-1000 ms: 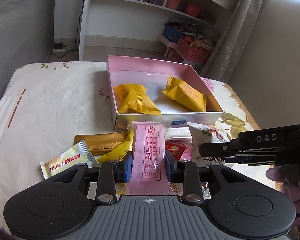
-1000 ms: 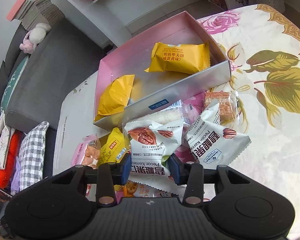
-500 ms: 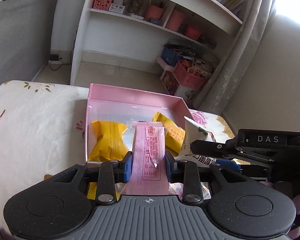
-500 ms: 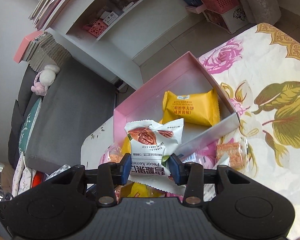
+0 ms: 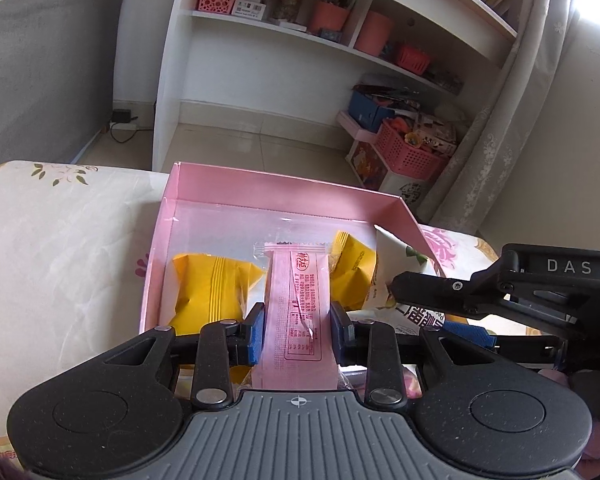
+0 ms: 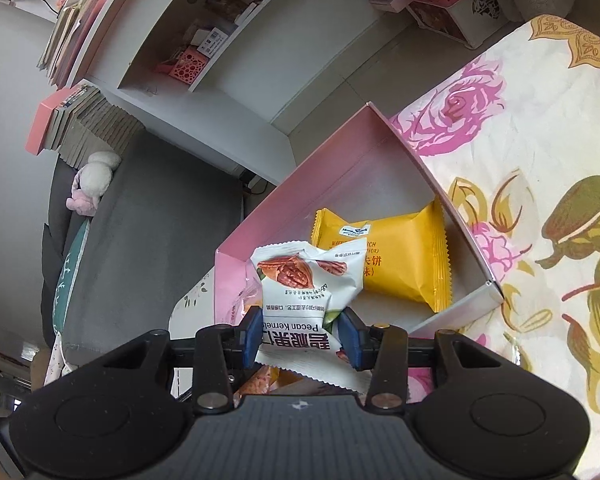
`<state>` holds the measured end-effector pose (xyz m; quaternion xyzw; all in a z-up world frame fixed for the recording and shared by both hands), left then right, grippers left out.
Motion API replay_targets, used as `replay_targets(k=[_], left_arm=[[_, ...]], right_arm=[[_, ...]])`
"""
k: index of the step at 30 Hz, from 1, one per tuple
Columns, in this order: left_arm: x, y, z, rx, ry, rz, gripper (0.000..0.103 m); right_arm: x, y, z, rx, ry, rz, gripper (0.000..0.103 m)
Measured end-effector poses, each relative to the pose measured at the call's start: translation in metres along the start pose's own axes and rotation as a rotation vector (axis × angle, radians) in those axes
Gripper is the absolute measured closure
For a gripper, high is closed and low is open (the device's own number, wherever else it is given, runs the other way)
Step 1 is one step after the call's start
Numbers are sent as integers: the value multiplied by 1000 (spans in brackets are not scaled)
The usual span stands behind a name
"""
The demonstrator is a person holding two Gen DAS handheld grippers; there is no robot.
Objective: Organize snacks
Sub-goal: 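Carry the pink wafer bar and pecan packet into the box and release them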
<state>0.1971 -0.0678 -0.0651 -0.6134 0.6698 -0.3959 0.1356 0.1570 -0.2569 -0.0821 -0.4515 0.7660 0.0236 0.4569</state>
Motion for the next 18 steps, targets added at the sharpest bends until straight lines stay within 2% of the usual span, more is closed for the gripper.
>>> replay_targets(k=[5,9,12,15,18], left_arm=[[-3,1,10,21,-51,-1,73],[-7,2,15,28,-50,-20,72],[-5,0,13,48,-64,1,70],[-3,-2,9,55,-66,21,64],[0,-2,4,55,-62,46,57]], right_arm=[[-1,-3,8,30,26,-38,67],[-2,-4,12,46,44,-75,66],[-4,-5,10,57,46,-95,63],[-8,-7,4,83,38,-108,44],[-12,-8,-3,91,39,-133,41]])
Point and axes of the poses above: each gripper's, at about its wrist camera, not at the fingertips, and z roughly the way its jaws point, x to its right, y to its underside, the point moved 4 cm from there along z, roughly the way its jaws point, and after that the axes turned 1 degree about x, right-handed, at the moved point
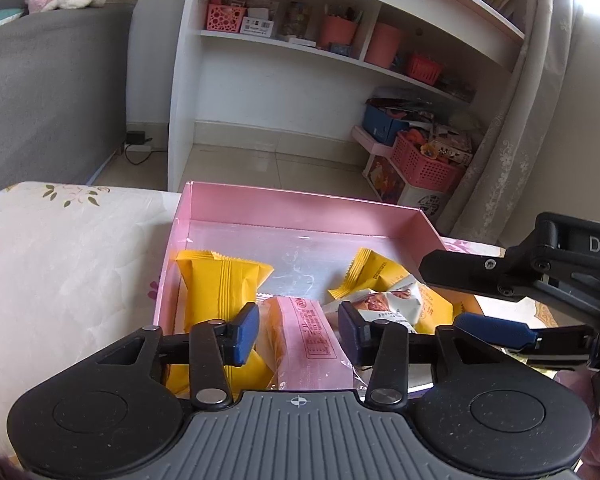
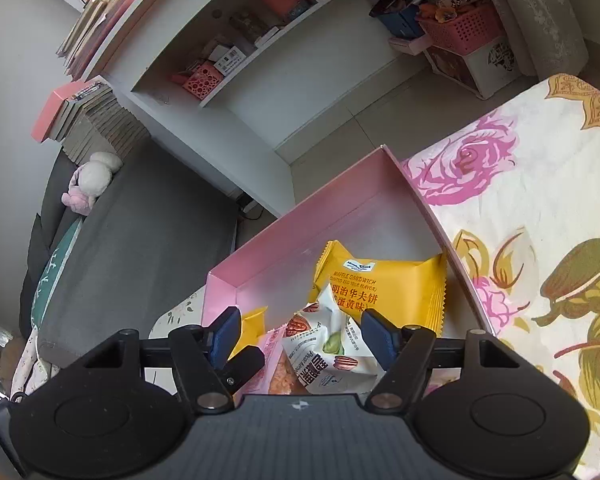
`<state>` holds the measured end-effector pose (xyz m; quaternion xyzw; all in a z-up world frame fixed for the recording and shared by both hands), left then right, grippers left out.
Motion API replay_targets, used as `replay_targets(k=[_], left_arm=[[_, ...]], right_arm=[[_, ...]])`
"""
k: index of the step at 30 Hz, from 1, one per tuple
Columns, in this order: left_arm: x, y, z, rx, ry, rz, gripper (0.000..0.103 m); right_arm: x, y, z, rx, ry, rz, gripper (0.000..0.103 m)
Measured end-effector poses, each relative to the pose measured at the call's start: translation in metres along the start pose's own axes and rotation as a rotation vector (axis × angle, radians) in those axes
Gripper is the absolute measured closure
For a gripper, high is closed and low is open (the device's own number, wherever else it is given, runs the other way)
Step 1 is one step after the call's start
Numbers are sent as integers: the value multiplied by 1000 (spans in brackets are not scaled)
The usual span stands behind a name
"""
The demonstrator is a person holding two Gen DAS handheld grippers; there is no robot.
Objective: Organize snacks
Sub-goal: 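Carry the pink wafer bar and pecan packet into the box and release them, then withdraw both grippers from the box toward the remaining snacks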
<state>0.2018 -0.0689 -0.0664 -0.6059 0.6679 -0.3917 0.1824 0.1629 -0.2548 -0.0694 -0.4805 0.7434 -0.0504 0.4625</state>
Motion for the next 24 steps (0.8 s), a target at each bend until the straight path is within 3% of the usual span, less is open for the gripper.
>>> replay_targets(k=[2,10,16,24], left_arm=[[2,0,-5,4,-12,21,40],[8,2,-28,4,-4,86,18],[5,6,-48,-9,-7,109,8],[-7,15,-71,-31,-5,129,4]], right_arm=[[-2,0,-3,2,10,-21,38],[-12,2,-25,23,68,-114,20],[-19,10,-44,21,105,-195,13],[-27,29,-70,14,116,-304,9]])
Point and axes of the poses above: each gripper's, at about its wrist camera, not at the fingertips, and z roughly the way its jaws point, x to its right, y to its underside, the point moved 4 cm from there along z, roughly the way its jaws point, and after that the axes turned 1 degree about x, right-handed, at the moved point
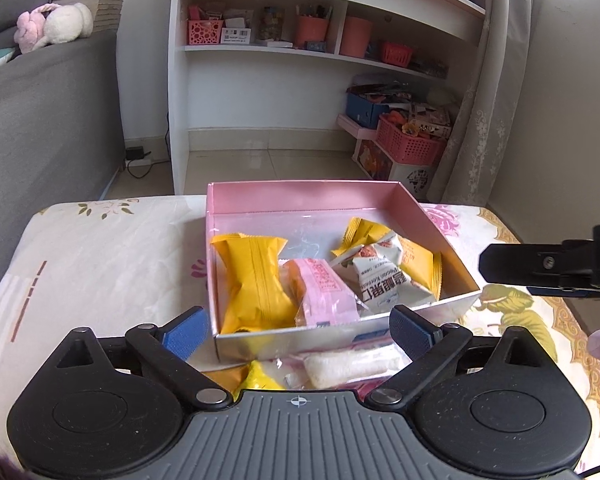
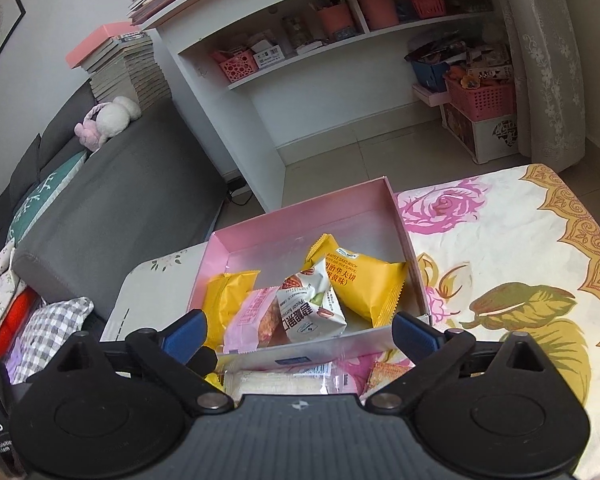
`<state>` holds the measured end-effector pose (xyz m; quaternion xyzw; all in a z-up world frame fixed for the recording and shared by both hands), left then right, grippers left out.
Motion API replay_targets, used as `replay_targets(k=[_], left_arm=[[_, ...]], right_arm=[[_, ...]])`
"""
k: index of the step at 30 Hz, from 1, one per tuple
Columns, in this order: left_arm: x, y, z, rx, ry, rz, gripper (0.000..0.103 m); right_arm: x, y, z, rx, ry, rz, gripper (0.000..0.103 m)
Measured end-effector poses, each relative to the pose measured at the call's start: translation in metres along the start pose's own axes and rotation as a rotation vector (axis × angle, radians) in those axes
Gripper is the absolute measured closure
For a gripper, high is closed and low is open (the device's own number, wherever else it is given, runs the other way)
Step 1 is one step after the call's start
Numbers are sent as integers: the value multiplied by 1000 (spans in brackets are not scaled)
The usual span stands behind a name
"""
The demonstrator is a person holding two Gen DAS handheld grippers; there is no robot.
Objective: Organize snacks
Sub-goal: 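Withdraw both grippers from the box toward the remaining snacks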
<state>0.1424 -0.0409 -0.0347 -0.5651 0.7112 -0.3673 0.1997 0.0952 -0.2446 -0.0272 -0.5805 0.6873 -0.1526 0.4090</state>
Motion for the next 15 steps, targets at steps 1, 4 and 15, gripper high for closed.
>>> replay_targets(k=[1,4,15], left_arm=[[-2,2,-2,-1,-2,5,4],[-10,9,-10,-8,-3,11,4],[-47,34,-34,-29,0,16,3]], right_arm=[[0,2,-3,0,4,-11,9],[-2,8,-12,4,9,-48,8],[2,31,-39,28,52,-150,6]])
Point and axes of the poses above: each gripper's, at about its wrist camera, not at the fingertips, and z roughly the way its jaws point, x to its right, y to its underside, the point moved 4 cm from there along z, roughly the way its jaws point, and after that the axes turned 1 degree about x, right-handed, at the moved point
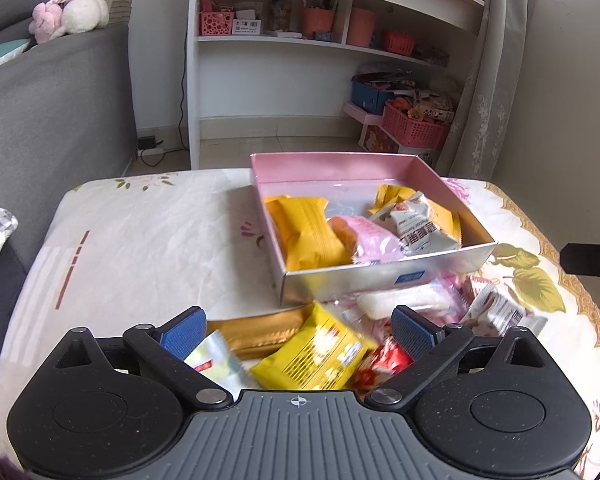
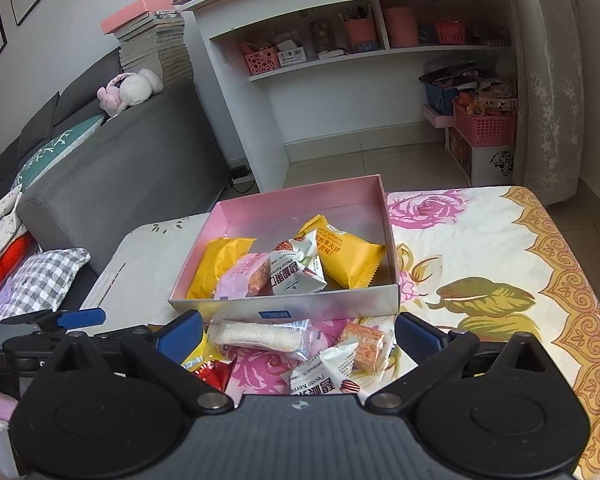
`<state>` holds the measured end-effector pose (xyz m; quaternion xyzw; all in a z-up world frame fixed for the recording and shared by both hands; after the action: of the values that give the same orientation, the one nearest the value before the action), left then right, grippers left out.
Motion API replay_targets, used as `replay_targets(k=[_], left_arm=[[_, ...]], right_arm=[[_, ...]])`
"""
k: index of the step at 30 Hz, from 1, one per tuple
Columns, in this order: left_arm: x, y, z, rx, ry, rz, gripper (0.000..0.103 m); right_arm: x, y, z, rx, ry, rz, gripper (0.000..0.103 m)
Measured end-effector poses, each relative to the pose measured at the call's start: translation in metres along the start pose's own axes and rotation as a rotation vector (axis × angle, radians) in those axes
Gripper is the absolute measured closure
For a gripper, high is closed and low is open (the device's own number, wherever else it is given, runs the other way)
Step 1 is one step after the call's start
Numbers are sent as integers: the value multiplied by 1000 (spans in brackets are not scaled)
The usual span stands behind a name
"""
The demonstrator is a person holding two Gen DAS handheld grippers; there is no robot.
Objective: Organize snacks
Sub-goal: 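Withdraw both grippers from the box toward the remaining snacks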
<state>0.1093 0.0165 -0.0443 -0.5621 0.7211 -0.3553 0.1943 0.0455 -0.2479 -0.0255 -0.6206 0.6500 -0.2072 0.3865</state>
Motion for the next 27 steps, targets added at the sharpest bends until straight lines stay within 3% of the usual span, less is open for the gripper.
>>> replay_targets(k=[11,17,27], left_arm=[[-32,27,-15,-14,-11,8,3],[-49,46,-18,-6,0,54,3],[-65,72,-4,-10,-6,221,3]], right_arm=[[10,25,-9,8,55,-15,6],[-1,46,-13,31,12,-50,7],[-38,87,-7,26,-82,-265,6]])
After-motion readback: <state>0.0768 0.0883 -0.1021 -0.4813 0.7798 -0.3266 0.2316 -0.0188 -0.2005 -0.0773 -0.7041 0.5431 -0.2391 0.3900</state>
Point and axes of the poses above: each gripper's, at about its wrist camera, not at the fingertips, and z roughly the way its jaws point, x to its right, y to its underside, the point moved 4 cm from there along z, roughly the way its jaws point, and after that the axes turned 1 degree about x, right-handed, at the moved point
